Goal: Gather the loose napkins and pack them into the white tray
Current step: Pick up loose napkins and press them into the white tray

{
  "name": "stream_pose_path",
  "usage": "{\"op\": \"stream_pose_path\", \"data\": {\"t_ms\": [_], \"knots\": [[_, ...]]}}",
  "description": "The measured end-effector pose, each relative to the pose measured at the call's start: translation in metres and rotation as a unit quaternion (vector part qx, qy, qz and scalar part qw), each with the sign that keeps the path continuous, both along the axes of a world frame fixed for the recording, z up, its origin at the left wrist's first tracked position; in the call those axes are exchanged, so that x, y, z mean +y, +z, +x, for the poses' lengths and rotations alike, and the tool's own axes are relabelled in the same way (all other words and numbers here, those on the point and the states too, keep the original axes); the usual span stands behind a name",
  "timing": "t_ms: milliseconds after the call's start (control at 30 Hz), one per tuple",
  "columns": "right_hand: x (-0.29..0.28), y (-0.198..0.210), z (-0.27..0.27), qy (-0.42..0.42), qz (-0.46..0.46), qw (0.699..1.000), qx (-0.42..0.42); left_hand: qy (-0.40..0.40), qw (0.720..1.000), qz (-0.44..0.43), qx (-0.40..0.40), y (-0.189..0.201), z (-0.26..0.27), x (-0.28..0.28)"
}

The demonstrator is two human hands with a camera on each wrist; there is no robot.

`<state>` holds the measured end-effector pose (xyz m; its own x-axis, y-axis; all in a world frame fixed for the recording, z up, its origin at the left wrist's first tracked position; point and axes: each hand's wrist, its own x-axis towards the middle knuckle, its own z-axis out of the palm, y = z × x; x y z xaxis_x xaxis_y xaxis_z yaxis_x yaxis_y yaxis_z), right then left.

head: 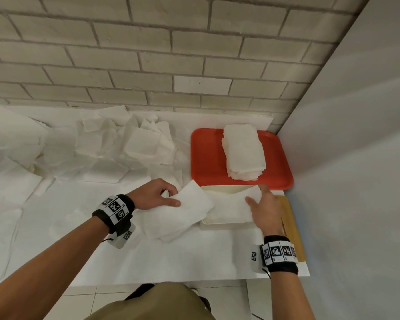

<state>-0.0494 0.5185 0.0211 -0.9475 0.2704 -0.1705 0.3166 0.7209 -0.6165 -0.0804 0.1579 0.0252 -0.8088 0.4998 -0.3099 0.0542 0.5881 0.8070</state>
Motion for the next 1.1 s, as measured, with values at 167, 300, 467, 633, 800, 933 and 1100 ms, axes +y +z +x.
{"op": "stream_pose_path", "data": {"t_ms": [167, 300, 467, 633, 800, 933, 1100], "knots": [[-0.013, 0.001, 0.005, 0.052, 0.144, 0.983, 0.101, 0.000, 0.999, 0.035, 0.001, 0.009, -0.003, 0.005], [-0.050, 0.029, 0.005, 0.095, -0.120, 0.979, 0.136, 0.004, 0.997, 0.072, -0.007, 0.024, -0.001, 0.014], [-0.066, 0.030, 0.000, 0.143, -0.311, 0.939, 0.040, 0.013, 0.997, 0.074, 0.011, 0.043, -0.006, 0.021], [-0.034, 0.017, 0.006, 0.030, -0.303, 0.949, 0.086, 0.021, 0.998, 0.049, 0.026, 0.051, -0.013, 0.013], [-0.050, 0.021, -0.001, 0.146, -0.465, 0.873, -0.032, -0.040, 0.996, 0.078, -0.006, 0.068, -0.011, 0.028], [-0.060, 0.031, -0.007, 0.235, -0.460, 0.854, -0.066, -0.089, 0.993, 0.074, 0.000, 0.082, -0.014, 0.043], [-0.034, 0.040, 0.006, 0.140, -0.543, 0.828, -0.002, -0.086, 0.995, 0.050, 0.003, 0.092, -0.019, 0.038]]}}
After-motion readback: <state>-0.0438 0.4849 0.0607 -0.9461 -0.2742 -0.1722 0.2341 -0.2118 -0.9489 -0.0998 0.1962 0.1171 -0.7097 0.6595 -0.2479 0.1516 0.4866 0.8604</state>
